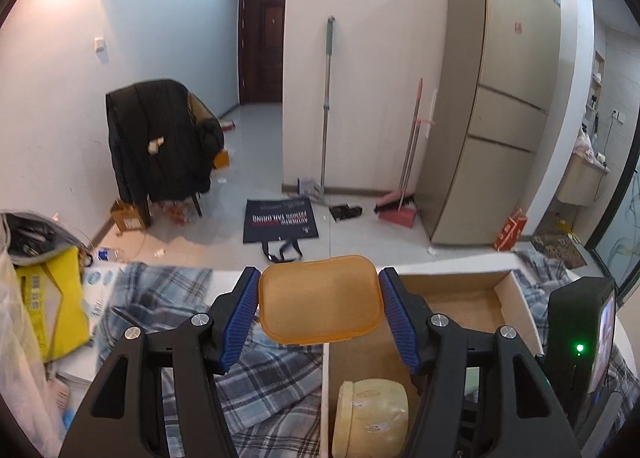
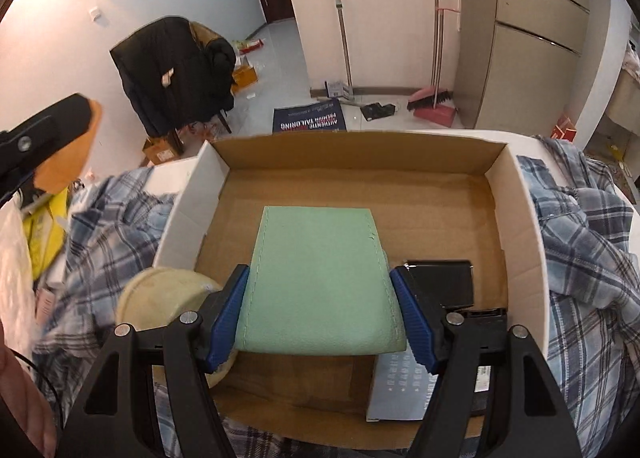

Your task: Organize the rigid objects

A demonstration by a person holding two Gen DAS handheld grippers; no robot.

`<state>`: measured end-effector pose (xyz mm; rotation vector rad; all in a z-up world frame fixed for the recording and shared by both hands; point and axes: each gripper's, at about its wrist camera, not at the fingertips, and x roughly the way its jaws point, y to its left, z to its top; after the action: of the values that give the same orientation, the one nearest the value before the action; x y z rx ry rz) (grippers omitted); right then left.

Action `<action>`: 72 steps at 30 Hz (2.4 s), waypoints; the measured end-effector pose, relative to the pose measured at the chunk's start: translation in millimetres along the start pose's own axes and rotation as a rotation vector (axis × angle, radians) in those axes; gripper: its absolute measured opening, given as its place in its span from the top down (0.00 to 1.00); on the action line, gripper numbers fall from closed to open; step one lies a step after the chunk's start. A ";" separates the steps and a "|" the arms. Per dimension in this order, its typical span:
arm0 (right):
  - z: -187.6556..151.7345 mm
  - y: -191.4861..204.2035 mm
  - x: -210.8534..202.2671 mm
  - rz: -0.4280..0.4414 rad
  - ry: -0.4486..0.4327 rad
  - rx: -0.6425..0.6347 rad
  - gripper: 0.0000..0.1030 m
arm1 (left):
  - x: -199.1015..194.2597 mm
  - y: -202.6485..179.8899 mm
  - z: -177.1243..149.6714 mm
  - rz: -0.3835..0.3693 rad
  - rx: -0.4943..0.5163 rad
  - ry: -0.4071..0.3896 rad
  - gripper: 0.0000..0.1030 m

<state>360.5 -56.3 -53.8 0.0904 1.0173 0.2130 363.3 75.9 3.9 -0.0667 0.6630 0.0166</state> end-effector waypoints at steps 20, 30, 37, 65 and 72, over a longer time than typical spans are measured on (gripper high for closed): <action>16.4 -24.0 -60.6 -0.017 -0.086 -0.003 0.12 | 1.2 -30.7 -5.2 0.008 -0.005 -0.032 0.39; 32.8 -101.4 -68.4 -0.164 -0.093 0.151 0.12 | 30.4 -84.6 -24.4 -0.042 0.080 0.128 0.39; 29.4 -114.1 -67.0 -0.112 -0.092 0.221 0.12 | 44.4 -120.8 -45.4 -0.035 0.191 0.218 0.39; 34.3 -126.3 -112.2 -0.098 -0.212 0.259 0.12 | 8.1 -106.6 -22.8 -0.024 0.174 0.112 0.16; 32.3 -117.5 -180.9 -0.071 -0.393 0.255 0.12 | -84.2 -88.7 7.8 -0.023 0.112 -0.179 0.11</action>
<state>312.1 -209.7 93.5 0.3150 0.6503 -0.0029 305.0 -11.6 66.9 0.0352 0.4830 -0.0363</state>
